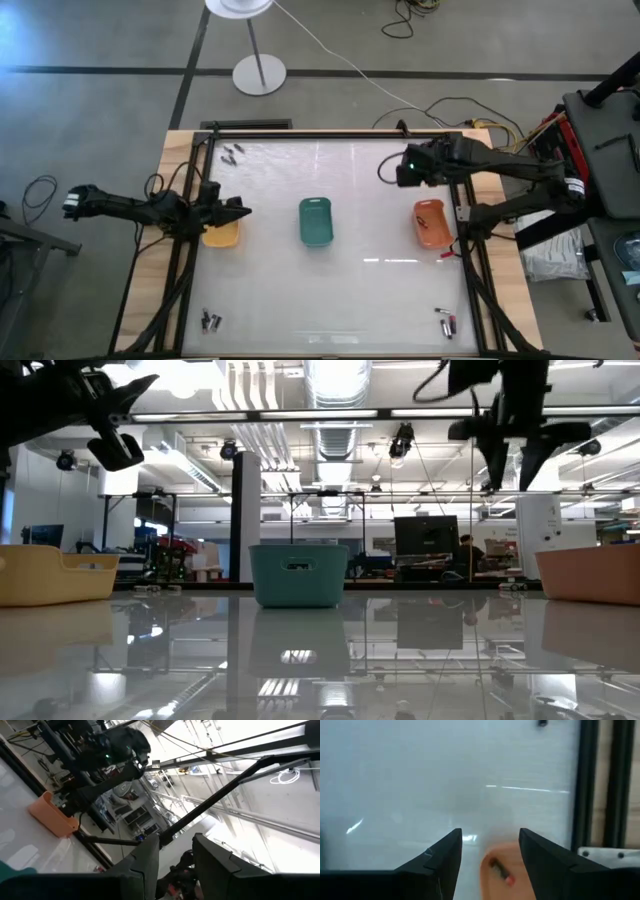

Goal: Sort batteries
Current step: Put the red battery into the orange bin

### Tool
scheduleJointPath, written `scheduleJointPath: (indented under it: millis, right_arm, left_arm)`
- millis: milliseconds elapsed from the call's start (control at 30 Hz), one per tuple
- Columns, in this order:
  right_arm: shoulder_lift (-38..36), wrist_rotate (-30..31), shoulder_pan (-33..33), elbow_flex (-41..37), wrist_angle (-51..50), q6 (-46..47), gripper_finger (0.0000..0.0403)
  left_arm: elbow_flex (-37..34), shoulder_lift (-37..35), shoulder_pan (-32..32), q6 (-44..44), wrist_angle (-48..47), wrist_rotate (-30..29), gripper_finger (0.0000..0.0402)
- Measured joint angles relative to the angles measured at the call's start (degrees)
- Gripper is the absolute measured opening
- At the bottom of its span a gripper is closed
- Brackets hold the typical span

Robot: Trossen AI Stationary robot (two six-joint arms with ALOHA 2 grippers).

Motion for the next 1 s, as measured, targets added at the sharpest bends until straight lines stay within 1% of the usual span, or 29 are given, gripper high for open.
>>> scheduleJointPath:
  millis: [167,333,433,567,733,867,1000]
  right_arm:
    - [4.1,-0.9,-10.6,-2.0,2.6,-7.3,0.0183]
    - [9.7,-0.9,-21.2,-4.3,10.5,-14.7,0.0183]
    - [13.9,-0.9,-26.1,-4.9,15.2,-18.6,0.0179]
    - [19.1,-0.8,-31.3,-5.1,18.1,-22.3,0.0170]
    - [24.0,-0.8,-35.9,-5.1,22.4,-26.2,0.0163]
    - [26.5,-0.1,-36.2,-5.1,26.5,-28.0,0.0159]
    - [28.4,1.3,-36.8,-5.4,28.2,-28.2,0.0153]
  left_arm:
    - [0.0,0.1,0.0,1.4,-0.3,0.0,0.0100]
    - [0.0,0.1,0.0,3.6,-0.4,0.0,0.0100]
    - [0.0,0.5,0.0,3.6,-0.4,0.0,0.0100]
    - [0.0,1.8,0.0,3.6,-0.4,-0.8,0.0100]
    - [0.0,4.3,0.0,5.9,-0.3,-6.0,0.0100]
    - [0.0,6.2,0.0,7.1,-0.4,-12.1,0.0100]
    - [0.0,8.3,0.1,8.6,-0.5,-17.5,0.0100]
